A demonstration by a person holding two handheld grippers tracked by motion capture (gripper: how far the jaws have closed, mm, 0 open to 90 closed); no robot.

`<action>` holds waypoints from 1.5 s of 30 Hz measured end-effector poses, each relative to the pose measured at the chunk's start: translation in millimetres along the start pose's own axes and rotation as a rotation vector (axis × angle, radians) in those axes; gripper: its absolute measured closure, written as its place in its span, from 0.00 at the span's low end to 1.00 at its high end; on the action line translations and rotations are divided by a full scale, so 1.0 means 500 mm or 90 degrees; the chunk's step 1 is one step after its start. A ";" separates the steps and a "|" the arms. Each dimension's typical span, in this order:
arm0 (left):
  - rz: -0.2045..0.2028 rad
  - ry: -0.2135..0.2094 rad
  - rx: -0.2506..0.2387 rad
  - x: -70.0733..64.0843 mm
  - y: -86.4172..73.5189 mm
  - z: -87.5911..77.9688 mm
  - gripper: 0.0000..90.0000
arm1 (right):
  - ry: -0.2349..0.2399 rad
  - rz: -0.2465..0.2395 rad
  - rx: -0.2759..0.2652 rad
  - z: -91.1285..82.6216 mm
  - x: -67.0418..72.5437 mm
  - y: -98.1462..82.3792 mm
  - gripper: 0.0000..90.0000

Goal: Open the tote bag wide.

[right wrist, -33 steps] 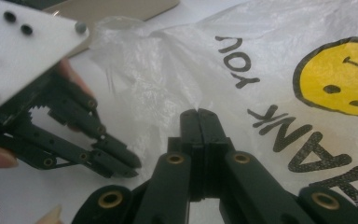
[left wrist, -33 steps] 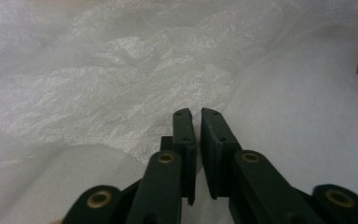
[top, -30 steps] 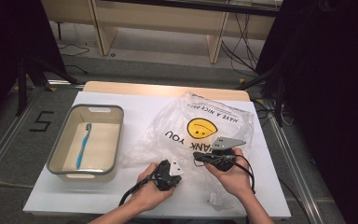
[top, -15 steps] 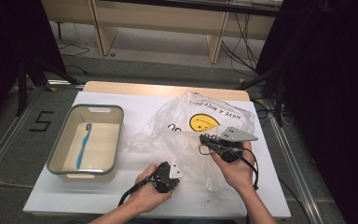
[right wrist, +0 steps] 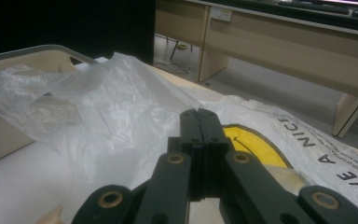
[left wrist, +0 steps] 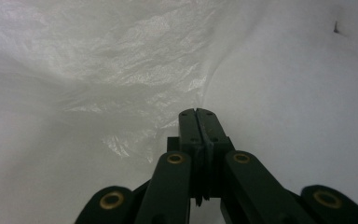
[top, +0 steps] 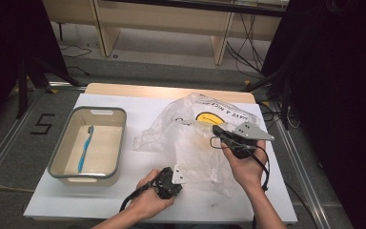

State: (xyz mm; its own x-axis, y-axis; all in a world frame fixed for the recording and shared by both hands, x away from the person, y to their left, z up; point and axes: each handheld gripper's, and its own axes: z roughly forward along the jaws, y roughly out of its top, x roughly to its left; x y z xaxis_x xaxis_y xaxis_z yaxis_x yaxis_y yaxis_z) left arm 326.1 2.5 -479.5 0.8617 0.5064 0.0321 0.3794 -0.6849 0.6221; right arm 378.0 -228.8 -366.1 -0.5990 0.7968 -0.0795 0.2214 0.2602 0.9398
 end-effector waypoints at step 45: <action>-0.030 0.103 -0.180 0.032 -0.053 -0.153 0.20 | 0.003 0.004 -0.002 0.003 -0.003 -0.011 1.00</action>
State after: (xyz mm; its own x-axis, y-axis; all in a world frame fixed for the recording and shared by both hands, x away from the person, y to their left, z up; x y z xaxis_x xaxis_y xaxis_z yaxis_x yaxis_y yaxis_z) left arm 304.2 68.8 -435.7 0.7721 0.6262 0.1085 0.2885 -0.4975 0.8181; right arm 378.7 -230.4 -372.0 -0.6008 0.7961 -0.0729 0.2226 0.2542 0.9412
